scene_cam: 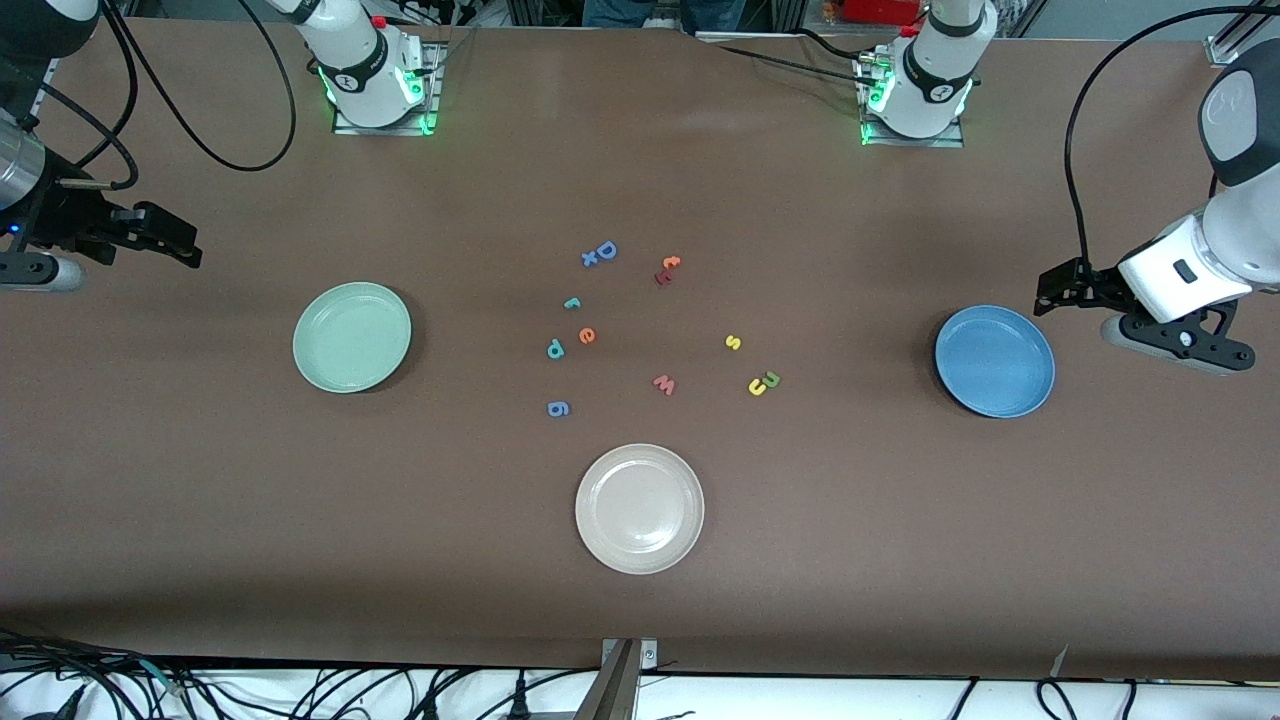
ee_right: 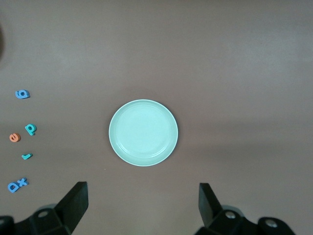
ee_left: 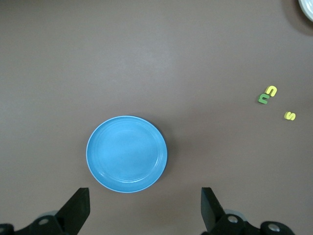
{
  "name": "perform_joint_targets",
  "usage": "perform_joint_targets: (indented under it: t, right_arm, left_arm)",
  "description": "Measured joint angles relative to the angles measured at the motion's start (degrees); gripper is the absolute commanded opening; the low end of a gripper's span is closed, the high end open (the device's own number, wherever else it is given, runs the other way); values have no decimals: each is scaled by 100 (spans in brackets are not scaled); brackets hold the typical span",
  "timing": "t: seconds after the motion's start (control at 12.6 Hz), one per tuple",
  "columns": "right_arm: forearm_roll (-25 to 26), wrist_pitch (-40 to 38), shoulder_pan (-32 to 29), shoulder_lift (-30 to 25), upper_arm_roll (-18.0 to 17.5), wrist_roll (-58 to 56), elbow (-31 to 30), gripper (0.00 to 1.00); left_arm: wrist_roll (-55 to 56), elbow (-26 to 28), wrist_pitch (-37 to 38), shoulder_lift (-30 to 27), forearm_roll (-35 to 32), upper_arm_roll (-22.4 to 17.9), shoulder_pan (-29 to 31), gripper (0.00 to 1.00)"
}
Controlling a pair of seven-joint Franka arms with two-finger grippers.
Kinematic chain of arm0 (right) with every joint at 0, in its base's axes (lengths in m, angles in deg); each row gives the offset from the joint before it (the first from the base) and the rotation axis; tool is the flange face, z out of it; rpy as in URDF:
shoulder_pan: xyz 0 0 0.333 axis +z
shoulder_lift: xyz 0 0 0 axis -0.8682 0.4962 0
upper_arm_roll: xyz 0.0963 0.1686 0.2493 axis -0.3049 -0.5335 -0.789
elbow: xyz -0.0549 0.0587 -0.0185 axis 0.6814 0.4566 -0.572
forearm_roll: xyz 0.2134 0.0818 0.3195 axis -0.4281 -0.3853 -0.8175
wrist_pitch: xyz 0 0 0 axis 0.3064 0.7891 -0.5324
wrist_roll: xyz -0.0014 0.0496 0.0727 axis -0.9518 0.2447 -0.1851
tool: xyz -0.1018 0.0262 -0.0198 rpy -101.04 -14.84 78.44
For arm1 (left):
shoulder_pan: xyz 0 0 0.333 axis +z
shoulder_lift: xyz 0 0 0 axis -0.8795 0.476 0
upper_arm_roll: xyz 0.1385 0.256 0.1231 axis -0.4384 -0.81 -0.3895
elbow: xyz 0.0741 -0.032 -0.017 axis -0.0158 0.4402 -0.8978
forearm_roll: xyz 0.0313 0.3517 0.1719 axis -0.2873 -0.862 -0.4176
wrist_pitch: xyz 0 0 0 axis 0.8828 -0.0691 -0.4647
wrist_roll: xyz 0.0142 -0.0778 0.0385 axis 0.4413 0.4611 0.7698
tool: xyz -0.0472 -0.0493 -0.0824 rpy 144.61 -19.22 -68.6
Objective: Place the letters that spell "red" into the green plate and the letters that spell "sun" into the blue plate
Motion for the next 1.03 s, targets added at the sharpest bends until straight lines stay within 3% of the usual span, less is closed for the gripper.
perform_joint_targets:
  t: [1.03]
  right_arm:
    - [0, 45, 0, 2, 0, 0, 0, 100]
  left_arm:
    - [5, -120, 0, 9, -15, 59, -1, 100]
